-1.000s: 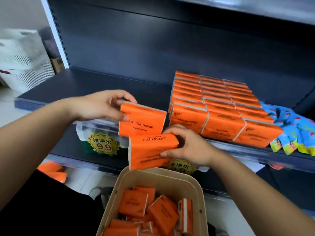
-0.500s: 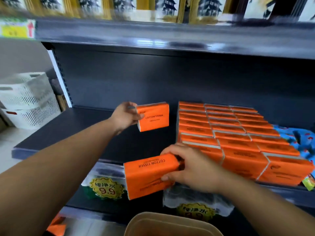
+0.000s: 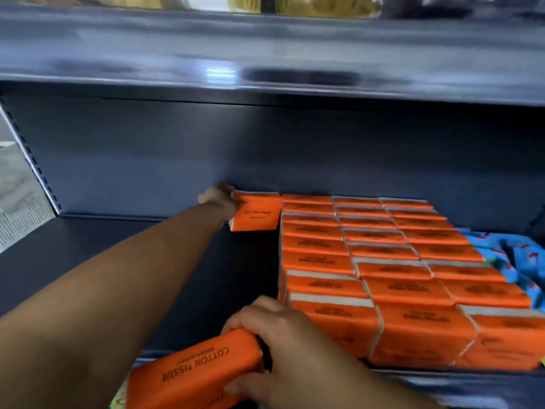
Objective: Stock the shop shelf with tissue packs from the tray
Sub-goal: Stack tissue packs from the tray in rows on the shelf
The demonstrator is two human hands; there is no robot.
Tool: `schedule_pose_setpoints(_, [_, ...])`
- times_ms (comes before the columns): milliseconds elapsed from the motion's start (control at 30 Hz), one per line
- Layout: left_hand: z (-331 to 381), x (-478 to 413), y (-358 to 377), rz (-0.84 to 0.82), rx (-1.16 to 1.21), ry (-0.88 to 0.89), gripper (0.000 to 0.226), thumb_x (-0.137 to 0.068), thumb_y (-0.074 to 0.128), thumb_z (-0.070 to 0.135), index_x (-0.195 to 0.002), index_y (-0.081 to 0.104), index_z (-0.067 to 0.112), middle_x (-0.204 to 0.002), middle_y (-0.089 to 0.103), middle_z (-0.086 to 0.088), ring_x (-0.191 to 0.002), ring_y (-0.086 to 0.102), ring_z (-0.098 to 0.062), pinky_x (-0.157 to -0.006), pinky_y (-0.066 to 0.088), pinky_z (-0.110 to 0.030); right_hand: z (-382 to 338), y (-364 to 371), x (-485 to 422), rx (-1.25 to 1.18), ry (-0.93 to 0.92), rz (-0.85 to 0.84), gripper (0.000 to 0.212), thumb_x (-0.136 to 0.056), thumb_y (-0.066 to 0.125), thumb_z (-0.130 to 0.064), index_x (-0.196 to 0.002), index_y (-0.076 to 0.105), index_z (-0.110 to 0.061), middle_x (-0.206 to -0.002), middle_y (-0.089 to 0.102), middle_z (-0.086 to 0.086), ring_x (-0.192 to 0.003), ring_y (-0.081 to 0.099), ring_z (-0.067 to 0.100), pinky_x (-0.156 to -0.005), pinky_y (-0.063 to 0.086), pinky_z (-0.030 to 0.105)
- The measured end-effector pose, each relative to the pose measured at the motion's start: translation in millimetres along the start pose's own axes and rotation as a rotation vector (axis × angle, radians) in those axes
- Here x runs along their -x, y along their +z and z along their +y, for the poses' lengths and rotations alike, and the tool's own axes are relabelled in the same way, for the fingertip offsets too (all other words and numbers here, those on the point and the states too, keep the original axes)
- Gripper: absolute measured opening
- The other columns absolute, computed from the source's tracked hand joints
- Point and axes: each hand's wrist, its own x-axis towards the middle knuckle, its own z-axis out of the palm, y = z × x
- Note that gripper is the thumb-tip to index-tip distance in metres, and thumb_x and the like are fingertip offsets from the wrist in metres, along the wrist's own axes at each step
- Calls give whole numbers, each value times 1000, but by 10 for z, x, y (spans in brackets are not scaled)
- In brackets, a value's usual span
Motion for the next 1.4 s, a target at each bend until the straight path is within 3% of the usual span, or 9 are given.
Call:
schedule_pose_setpoints(167, [4,21,121,-154,414,-93,24,-92,50,6,-115,57,9,-101,60,-14,-97,64,-32,-89,55,-49,33,-86,-48,47,-17,78,39,-78,77,-28,-110,55,-39,-108,46,-20,-100,50,-2,-94,44,26])
schedule_pose_setpoints(467, [-312,262,-739,-489,630,-109,25,-96,47,40,-109,63,25,-116,64,1,-103,60,-17,-94,45,-38,51,-218,-414,157,-63,162,40,-76,80,-26,-111,60,-30,-105,51,-9,-95,54,9,-87,45,26])
schedule_pose_setpoints(667, [-682,662,-936,-548,616,-111,99,-26,81,74,-108,67,21,-99,73,-1,-87,70,-15,-77,49,-34,285,-476,-1024,294,-66,252,44,-73,82,-23,-112,63,-18,-112,60,4,-101,57,19,-83,39,22])
schedule_pose_setpoints(833, [-733,768,-848,-485,726,-203,70,-81,46,65,-134,48,21,-126,61,-3,-122,54,-24,-92,46,-43,661,-690,-1559,355,134,383,54,-79,78,-27,-125,53,-15,-124,59,8,-116,55,24,-90,37,24])
schedule_pose_setpoints(967, [-567,812,-646,-465,755,-146,78,-86,31,70,-151,24,27,-153,35,2,-142,30,-20,-114,25,-48,774,-735,-1806,238,206,450,47,-80,77,-24,-117,49,-18,-106,53,-2,-96,52,16,-78,36,23])
schedule_pose_setpoints(1100, [-354,809,-404,-553,748,-100,76,-88,17,75,-150,26,33,-154,31,13,-144,23,-7,-119,6,-47,811,-684,-1933,465,221,356,48,-82,73,-19,-122,48,-15,-119,56,8,-107,56,25,-80,42,27])
schedule_pose_setpoints(1167, [-271,797,-296,-547,768,-86,64,-92,15,69,-138,41,33,-135,52,18,-124,49,4,-111,30,-28,865,-653,-1937,690,241,320,46,-85,67,-16,-127,49,-12,-128,49,11,-118,50,30,-94,42,33])
schedule_pose_setpoints(1267, [-186,776,-174,-532,811,-26,48,-99,15,56,-118,51,31,-96,65,17,-72,65,12,-59,50,-6,902,-662,-1907,932,301,300,47,-85,60,-20,-131,50,-17,-130,43,7,-124,40,30,-100,37,42])
schedule_pose_setpoints(1400, [-146,707,-108,-519,867,-9,56,-98,20,58,-132,49,26,-105,67,10,-84,68,3,-65,50,-15,863,-687,-1916,939,374,265,61,-84,63,-19,-140,40,-18,-134,46,7,-125,44,31,-101,36,44])
